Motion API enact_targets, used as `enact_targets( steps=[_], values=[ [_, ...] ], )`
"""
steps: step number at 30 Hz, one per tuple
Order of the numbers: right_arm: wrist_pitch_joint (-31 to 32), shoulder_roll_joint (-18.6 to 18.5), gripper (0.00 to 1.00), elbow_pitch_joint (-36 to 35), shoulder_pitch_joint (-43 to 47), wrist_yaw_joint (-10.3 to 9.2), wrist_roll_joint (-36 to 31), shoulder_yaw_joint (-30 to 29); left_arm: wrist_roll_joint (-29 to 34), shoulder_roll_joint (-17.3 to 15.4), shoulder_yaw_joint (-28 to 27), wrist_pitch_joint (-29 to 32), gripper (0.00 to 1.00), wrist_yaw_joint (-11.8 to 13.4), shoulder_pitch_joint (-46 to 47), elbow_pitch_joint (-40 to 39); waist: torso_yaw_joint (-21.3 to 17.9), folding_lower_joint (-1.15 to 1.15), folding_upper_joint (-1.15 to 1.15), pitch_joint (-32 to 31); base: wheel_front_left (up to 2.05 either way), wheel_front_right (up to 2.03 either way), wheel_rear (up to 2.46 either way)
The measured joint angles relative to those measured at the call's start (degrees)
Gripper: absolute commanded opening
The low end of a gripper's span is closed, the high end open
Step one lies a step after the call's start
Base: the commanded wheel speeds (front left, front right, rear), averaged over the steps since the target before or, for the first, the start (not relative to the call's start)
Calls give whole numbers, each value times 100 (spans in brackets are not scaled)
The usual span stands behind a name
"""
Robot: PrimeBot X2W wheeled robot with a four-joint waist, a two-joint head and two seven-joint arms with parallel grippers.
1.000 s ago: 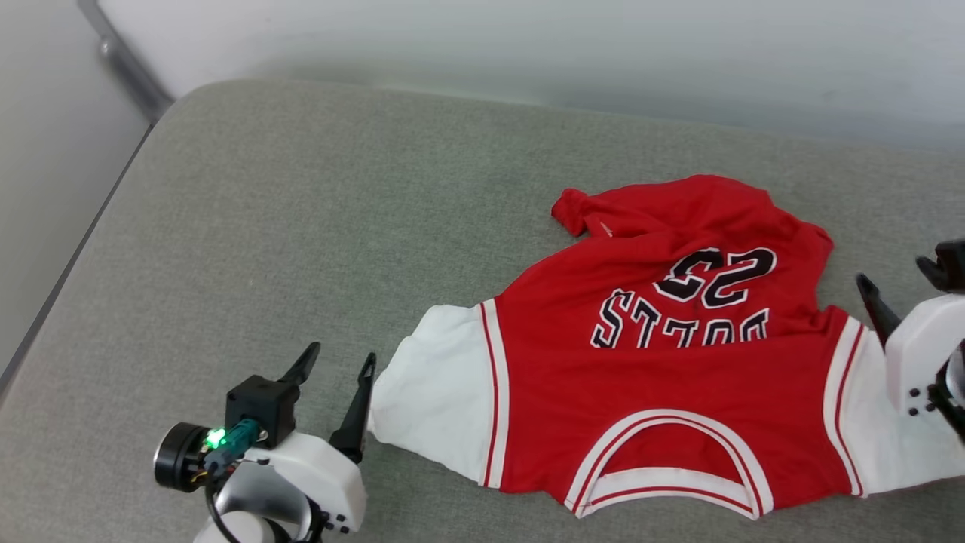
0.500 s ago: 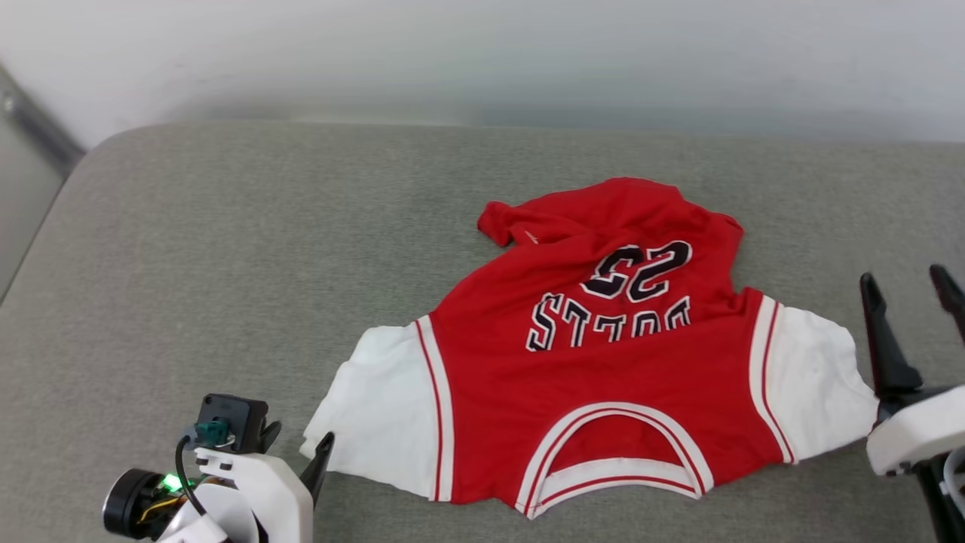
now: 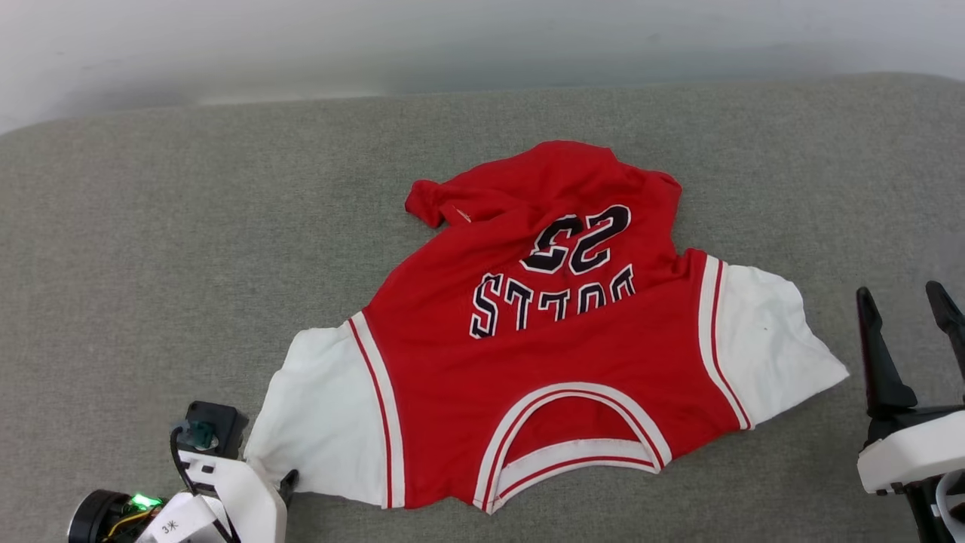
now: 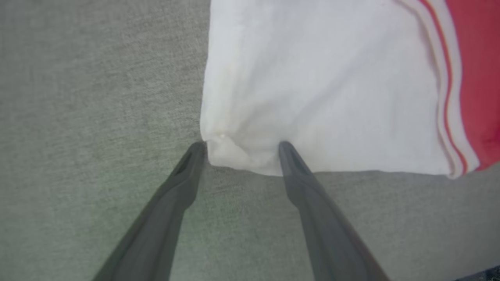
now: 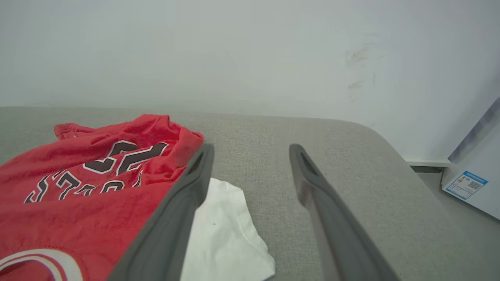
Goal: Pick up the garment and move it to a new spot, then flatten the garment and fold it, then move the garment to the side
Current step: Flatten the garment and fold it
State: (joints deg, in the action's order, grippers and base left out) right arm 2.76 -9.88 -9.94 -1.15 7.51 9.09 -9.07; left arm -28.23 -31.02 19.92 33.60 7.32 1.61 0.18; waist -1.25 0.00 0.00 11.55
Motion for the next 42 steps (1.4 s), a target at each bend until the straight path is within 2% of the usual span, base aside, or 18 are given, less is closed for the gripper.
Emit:
enact_targets(
  steps=[5, 6, 7, 8, 12, 17, 20, 21, 25, 26, 28, 34, 38, 42],
  values=[
    [-31, 24, 100, 57, -13, 0, 0, -3, -94, -2, 20, 137, 98, -29, 55, 65, -74, 0, 0, 140, 0, 0, 0],
    [-32, 24, 100, 68, -17, 0, 0, 0, -136, -2, 30, 179, 60, -63, 75, 78, -82, -1, 0, 164, 0, 0, 0],
    [-31, 24, 100, 87, -24, 0, 0, 4, -165, 0, 31, 205, 16, -76, 90, 90, -88, -1, 0, 184, 0, 0, 0],
    [-26, 24, 100, 98, -27, 0, -2, 14, -181, 7, 31, 205, 0, -78, 98, 96, -92, -1, 0, 203, 0, 0, 0],
    [115, -8, 100, 215, -30, 0, -45, 29, -169, 59, 4, 68, 0, -40, 160, 144, -80, 0, 0, 232, 0, 0, 0],
    [780, -223, 100, 423, 78, 0, -37, 98, -15, 129, -1, -287, 0, 105, 163, 158, -25, 0, 0, 95, 0, 0, 0],
    [1502, -503, 100, 503, 263, 0, 24, 157, 33, 142, -80, -550, 0, 188, 131, -153, 86, 0, 0, -29, 0, 0, 0],
    [2130, -652, 100, 560, 260, 0, 138, 122, 94, 90, -156, -641, 0, 263, 104, -531, 208, 0, 0, -72, 0, 0, 0],
    [2993, -809, 100, 638, 197, 0, 151, 9, 188, -73, -222, -567, 0, 386, 55, -1173, 373, 0, 0, -79, 0, 0, 0],
    [3372, -875, 100, 681, 59, 0, 225, 41, 208, -115, -229, -509, 0, 430, 20, -1479, 454, 0, 0, -59, 0, 0, 0],
    [3724, -1038, 100, 756, -92, 0, 230, 147, 240, -141, -198, -443, 0, 434, -12, -1712, 534, 0, 0, -18, 0, 0, 0],
    [4378, -1261, 100, 1166, -453, 0, 300, 244, 345, -146, -49, -342, 0, 442, -8, -2107, 775, 0, 0, 130, 0, 0, 0],
    [4621, -1429, 100, 1391, -486, 0, 242, 380, 368, -91, 2, -353, 0, 445, 48, -2256, 912, 0, 0, 227, 0, 0, 0],
    [4775, -1432, 100, 1553, -490, -3, 307, 468, 355, -88, 53, -343, 0, 420, 104, -2280, 1014, 0, 0, 332, 0, 0, 0]
  ],
)
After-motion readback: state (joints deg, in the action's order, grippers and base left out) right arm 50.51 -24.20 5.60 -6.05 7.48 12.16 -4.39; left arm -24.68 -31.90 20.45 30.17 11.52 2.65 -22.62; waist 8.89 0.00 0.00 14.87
